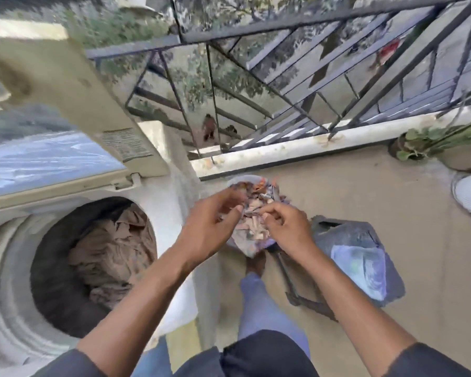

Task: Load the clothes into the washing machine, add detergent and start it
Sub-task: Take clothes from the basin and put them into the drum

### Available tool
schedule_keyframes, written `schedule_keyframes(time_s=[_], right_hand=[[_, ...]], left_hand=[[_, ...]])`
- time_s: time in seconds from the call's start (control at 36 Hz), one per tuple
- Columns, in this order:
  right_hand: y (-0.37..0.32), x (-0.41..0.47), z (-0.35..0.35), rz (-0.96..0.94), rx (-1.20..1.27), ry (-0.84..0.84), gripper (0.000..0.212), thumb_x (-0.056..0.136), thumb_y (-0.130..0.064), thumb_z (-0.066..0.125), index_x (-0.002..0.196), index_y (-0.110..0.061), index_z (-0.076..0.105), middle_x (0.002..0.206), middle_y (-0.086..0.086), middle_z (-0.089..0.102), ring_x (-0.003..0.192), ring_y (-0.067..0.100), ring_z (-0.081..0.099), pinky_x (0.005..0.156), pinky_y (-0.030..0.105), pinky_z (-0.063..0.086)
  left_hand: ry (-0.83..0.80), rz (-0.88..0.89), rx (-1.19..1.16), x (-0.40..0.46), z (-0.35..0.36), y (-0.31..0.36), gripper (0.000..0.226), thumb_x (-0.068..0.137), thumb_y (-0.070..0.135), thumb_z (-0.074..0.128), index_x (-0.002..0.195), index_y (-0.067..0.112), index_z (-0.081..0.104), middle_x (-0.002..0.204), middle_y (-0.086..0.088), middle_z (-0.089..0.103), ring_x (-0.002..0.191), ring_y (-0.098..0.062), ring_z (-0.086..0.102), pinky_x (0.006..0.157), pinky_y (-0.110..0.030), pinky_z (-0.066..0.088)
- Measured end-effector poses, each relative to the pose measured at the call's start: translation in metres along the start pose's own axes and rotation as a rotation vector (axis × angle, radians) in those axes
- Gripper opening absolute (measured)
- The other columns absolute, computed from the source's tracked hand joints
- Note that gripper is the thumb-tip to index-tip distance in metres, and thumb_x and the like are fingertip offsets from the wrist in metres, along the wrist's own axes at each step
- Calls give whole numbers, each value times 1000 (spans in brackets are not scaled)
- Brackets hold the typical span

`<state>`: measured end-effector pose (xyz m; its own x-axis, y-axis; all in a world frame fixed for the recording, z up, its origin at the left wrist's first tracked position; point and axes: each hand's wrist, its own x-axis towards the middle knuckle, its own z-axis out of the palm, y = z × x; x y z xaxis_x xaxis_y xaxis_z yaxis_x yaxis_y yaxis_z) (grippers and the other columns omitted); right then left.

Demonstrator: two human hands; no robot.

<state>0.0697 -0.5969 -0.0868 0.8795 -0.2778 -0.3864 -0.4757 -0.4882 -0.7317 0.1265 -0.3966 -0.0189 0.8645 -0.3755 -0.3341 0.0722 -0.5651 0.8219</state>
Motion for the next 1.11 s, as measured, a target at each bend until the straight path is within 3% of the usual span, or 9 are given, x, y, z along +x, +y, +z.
schedule_keyframes(time_s=[0.08, 0.19, 0.33, 0.5, 0.67, 0.78, 0.89, 1.0, 1.11], right_hand=[[39, 35, -3, 91, -14, -74, 16, 87, -21, 66, 94, -31, 77, 79, -17, 74, 76, 4, 69, 78, 34, 59], [90, 80, 1, 162, -117, -130, 18, 89, -21, 61, 99, -25, 75, 90, -5, 77, 87, 20, 72, 74, 32, 54], [151, 144, 12, 193, -296, -175, 21, 94, -29, 61, 109, -22, 76, 108, 11, 77, 99, 34, 71, 79, 37, 56], [212, 215, 36, 230, -452, -190, 23, 94, -25, 56, 111, -15, 69, 114, 14, 72, 105, 38, 67, 78, 39, 52], [244, 267, 67, 204, -537, -234, 36, 94, -42, 53, 108, -13, 67, 110, 17, 69, 101, 39, 65, 75, 40, 52], [259, 284, 88, 302, -534, -338, 41, 94, -47, 57, 122, -18, 62, 124, 15, 62, 119, 40, 53, 91, 46, 50], [255, 278, 93, 353, -544, -258, 31, 100, -37, 50, 115, -19, 71, 124, 14, 62, 123, 39, 48, 99, 48, 42], [229, 250, 88, 372, -358, -204, 42, 104, -47, 44, 93, -19, 73, 103, 11, 72, 102, 37, 64, 81, 41, 48], [194, 204, 67, 345, -216, -246, 32, 102, -29, 53, 90, -10, 76, 94, 14, 75, 87, 35, 69, 65, 34, 44]], left_hand=[[4, -87, 32, 30, 34, -9, 27, 96, 37, 60, 117, 31, 76, 107, 21, 78, 98, 0, 72, 84, -27, 56], [-13, -210, 14, 63, 78, -35, 18, 100, 23, 64, 112, 29, 75, 104, 19, 77, 95, -3, 71, 83, -29, 55], [-32, -333, 30, 95, 122, -67, 16, 102, 15, 64, 110, 25, 74, 86, 23, 70, 76, 14, 62, 71, -14, 44], [-64, -469, 26, 123, 158, -106, 28, 103, 12, 62, 90, 36, 66, 80, 24, 71, 73, 8, 65, 65, -8, 44], [-123, -518, 60, 143, 167, -132, 17, 103, 17, 61, 99, 30, 71, 87, 13, 71, 71, 3, 62, 61, -8, 43], [-89, -547, 86, 155, 163, -145, 21, 100, 18, 61, 100, 35, 71, 85, 7, 76, 77, -11, 68, 69, -23, 50], [-93, -580, 40, 158, 156, -144, 19, 98, 23, 58, 102, 33, 73, 88, 6, 80, 88, -18, 75, 81, -33, 56], [-73, -571, 48, 151, 150, -135, 18, 100, 20, 62, 103, 33, 75, 85, 9, 78, 85, -15, 74, 79, -29, 57], [-112, -536, 45, 135, 145, -115, 14, 102, 25, 66, 98, 38, 71, 73, 22, 70, 73, -2, 65, 71, -22, 50]])
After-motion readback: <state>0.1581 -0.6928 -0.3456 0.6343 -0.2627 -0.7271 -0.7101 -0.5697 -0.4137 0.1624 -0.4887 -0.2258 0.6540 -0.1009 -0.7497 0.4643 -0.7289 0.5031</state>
